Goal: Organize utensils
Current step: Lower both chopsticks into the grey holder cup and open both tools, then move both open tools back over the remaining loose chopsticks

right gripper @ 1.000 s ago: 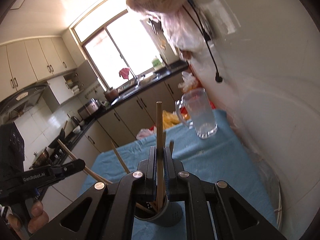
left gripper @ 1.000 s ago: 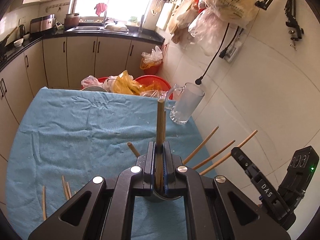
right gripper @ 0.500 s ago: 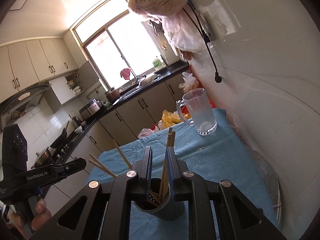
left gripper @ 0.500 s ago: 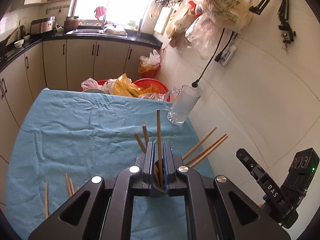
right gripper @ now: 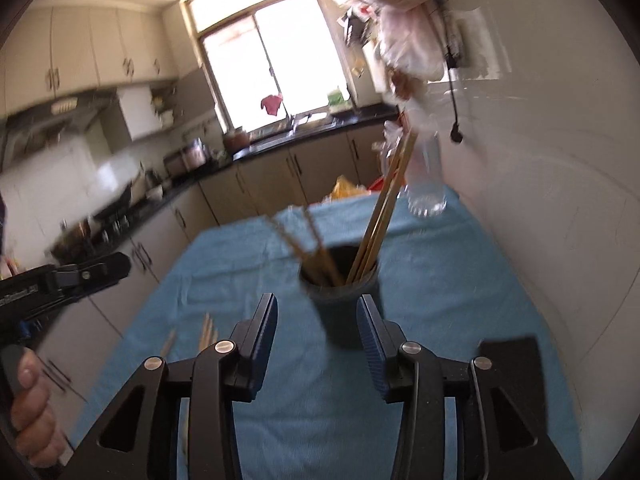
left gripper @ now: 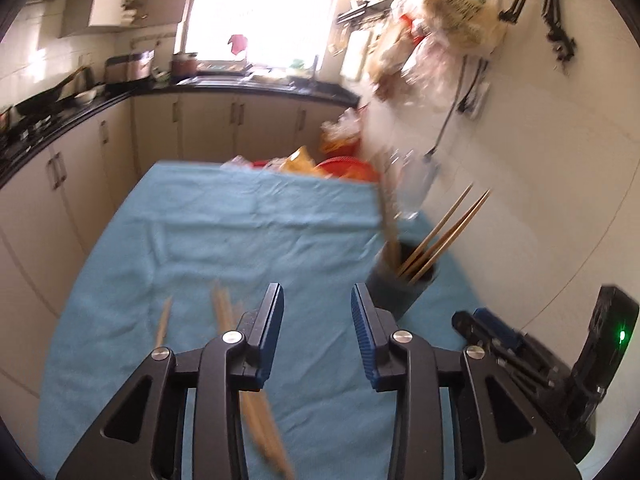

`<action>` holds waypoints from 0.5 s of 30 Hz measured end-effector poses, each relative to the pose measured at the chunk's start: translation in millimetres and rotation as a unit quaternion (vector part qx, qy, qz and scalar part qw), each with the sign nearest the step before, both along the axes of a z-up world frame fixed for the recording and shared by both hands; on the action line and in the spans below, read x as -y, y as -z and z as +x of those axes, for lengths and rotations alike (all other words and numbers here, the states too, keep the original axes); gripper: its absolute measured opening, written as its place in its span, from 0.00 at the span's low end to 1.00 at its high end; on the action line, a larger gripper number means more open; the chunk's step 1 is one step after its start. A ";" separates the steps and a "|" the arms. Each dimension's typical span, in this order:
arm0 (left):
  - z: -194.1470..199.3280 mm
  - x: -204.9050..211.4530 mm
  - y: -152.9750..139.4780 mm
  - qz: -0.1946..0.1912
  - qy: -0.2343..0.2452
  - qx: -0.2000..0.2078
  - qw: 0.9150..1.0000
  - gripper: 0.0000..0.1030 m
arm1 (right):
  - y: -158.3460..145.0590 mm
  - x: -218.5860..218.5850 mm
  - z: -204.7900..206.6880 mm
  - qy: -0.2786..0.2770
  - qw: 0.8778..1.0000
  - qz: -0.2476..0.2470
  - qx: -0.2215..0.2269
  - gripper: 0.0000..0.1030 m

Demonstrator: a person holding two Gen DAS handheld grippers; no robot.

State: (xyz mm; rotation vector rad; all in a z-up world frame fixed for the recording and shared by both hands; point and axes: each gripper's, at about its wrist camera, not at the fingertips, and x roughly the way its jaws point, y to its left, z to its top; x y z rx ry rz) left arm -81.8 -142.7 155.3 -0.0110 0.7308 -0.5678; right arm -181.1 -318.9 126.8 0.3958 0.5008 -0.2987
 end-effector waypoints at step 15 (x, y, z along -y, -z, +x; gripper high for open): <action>11.3 -81.8 124.3 0.067 -0.119 -0.037 0.990 0.37 | 84.8 -28.9 19.7 -0.002 0.998 0.021 -0.065 0.43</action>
